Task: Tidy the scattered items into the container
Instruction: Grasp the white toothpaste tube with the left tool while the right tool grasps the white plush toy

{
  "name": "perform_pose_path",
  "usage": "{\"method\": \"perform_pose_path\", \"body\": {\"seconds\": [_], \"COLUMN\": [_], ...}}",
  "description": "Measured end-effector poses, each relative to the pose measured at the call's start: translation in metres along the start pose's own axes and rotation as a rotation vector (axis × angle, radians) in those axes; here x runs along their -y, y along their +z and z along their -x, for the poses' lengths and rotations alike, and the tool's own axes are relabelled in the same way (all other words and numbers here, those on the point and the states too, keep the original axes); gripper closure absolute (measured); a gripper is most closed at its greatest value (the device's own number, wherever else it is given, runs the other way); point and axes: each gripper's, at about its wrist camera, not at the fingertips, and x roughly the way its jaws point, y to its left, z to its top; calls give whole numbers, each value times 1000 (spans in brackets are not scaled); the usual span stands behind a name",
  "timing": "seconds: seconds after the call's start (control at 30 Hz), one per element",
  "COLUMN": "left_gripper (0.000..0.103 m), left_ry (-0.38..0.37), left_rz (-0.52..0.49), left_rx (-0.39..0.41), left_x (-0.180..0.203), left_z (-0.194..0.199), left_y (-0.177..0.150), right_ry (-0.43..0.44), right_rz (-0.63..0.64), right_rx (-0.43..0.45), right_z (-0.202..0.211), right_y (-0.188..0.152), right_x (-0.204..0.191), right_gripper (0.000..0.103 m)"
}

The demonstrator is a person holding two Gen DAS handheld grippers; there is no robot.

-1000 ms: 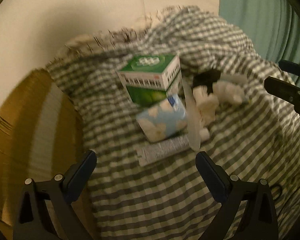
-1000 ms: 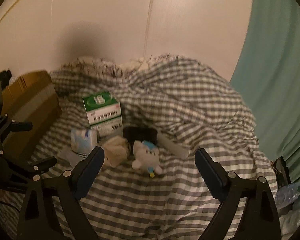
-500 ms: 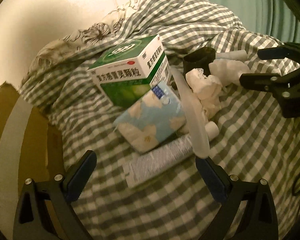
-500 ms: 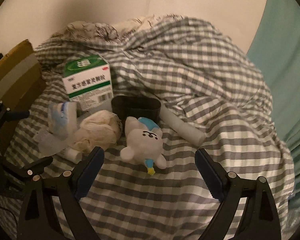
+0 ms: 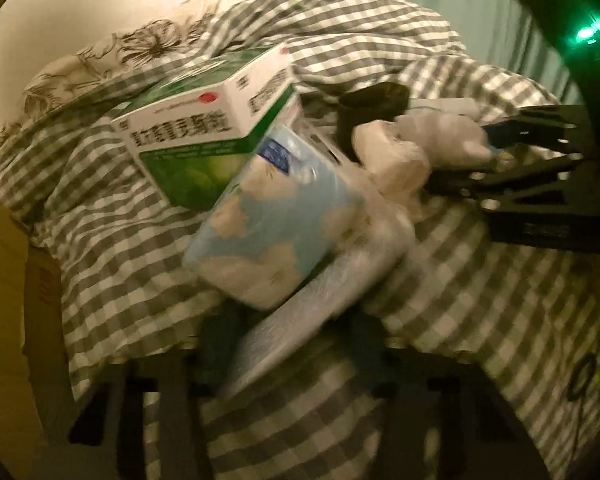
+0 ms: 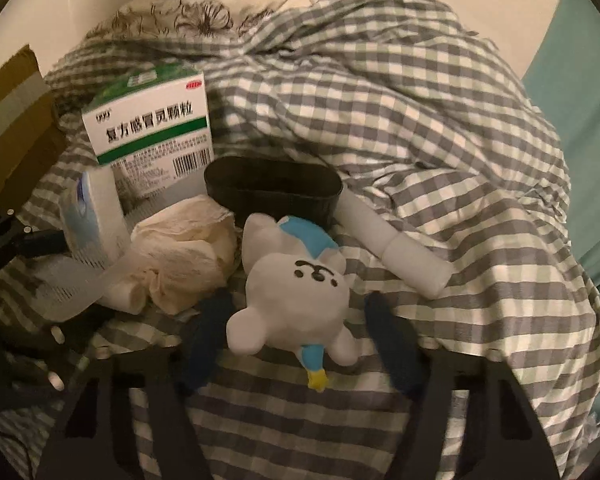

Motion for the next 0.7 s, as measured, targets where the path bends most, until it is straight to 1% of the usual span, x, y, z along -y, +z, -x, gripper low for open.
{"method": "perform_pose_path", "body": {"seconds": [0.03,0.07,0.1,0.2,0.3,0.5,0.7], "left_gripper": [73,76,81,89,92,93,93], "left_ry": [-14,-11,-11,-15,-21,-30,-24], "left_rz": [-6,-10,-9,-1,5,58,77], "left_rx": [-2,0,0,-6,-8,-16,58], "left_x": [2,3,3,5,5,7,7], "left_z": [2,5,6,11,18,38,81], "left_y": [0,1,1,1,0,-12,-13], "right_ry": [-4,-12,-15,-2,-5,2,-4], "right_rz": [13,24,26,8,4,-7,9], "right_rx": [-6,-7,-4,5,21,65,137], "right_z": [-2,-2,-1,3,11,34,64], "right_y": [-1,-2,-2,-3,-4,-6,-6], "right_x": [-1,-1,-1,2,0,-13,-21], "right_gripper": [56,61,62,63,64,64,64]}}
